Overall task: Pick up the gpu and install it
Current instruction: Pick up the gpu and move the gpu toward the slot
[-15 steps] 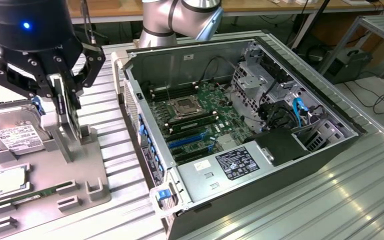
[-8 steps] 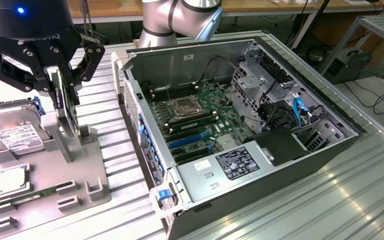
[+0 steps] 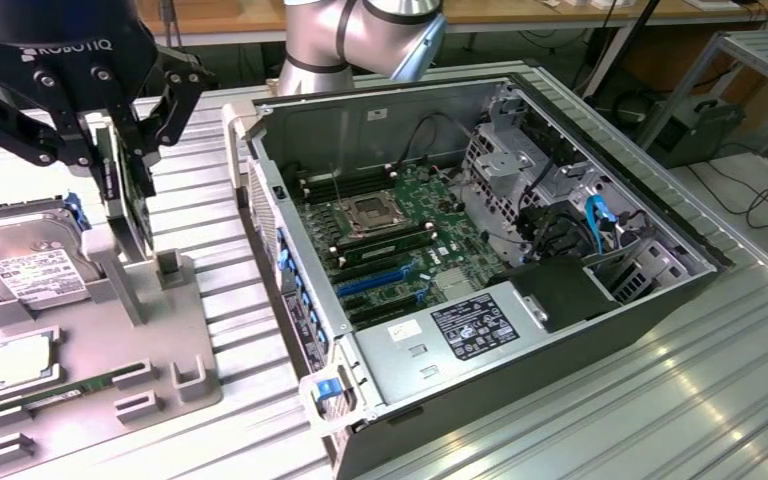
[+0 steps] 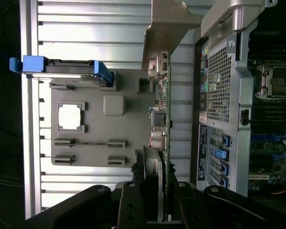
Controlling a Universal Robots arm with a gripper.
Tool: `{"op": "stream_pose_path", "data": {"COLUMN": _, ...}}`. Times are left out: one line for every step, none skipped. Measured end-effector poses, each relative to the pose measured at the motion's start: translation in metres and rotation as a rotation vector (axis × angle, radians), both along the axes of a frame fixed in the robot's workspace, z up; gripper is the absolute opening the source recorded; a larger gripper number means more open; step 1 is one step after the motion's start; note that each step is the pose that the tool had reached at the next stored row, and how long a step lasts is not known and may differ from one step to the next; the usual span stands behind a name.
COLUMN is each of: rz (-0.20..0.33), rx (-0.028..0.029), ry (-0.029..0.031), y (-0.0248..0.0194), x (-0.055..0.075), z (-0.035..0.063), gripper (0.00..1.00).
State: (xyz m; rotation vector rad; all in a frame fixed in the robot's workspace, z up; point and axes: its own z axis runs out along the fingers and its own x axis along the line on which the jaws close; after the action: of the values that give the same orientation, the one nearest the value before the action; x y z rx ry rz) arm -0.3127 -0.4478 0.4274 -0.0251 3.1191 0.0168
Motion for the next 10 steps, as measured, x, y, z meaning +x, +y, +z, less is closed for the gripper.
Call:
{"op": "stream_pose_path", "data": {"rz": 0.000, "rx": 0.0000, "ry": 0.0000, "y": 0.0000, "x": 0.0000, "z": 0.0000, "gripper": 0.28}}
{"op": "stream_pose_path", "data": {"rz": 0.000, "rx": -0.0001, "ry": 0.0001, "y": 0.0000, "x": 0.0000, "z": 0.0001, "gripper": 0.28}}
{"op": "stream_pose_path", "data": {"rz": 0.000, "rx": -0.0001, "ry": 0.0002, "y": 0.0000, "x": 0.0000, "z": 0.0001, "gripper": 0.28}}
{"op": "stream_pose_path", "data": {"rz": 0.000, "rx": -0.0001, "ry": 0.0002, "y": 0.0000, "x": 0.0000, "z": 0.0001, "gripper": 0.28}}
{"op": "stream_pose_path", "data": {"rz": 0.000, "rx": -0.0002, "ry": 0.0003, "y": 0.0001, "x": 0.0003, "z": 0.0002, "gripper": 0.28}}
{"op": "stream_pose_path", "data": {"rz": 0.000, "rx": -0.0003, "ry": 0.0004, "y": 0.0001, "x": 0.0010, "z": 0.0003, "gripper": 0.28}}
{"op": "stream_pose_path", "data": {"rz": 0.000, "rx": -0.0002, "ry": 0.0003, "y": 0.0000, "x": 0.0020, "z": 0.0002, "gripper": 0.28}}
{"op": "stream_pose_path", "data": {"rz": 0.000, "rx": -0.0002, "ry": 0.0002, "y": 0.0000, "x": 0.0029, "z": 0.0001, "gripper": 0.28}}
{"op": "stream_pose_path", "data": {"rz": 0.000, "rx": -0.0002, "ry": 0.0003, "y": 0.0000, "x": 0.0041, "z": 0.0002, "gripper": 0.28}}
{"op": "stream_pose_path", "data": {"rz": 0.000, "rx": -0.0002, "ry": 0.0003, "y": 0.0000, "x": 0.0052, "z": 0.0002, "gripper": 0.28}}
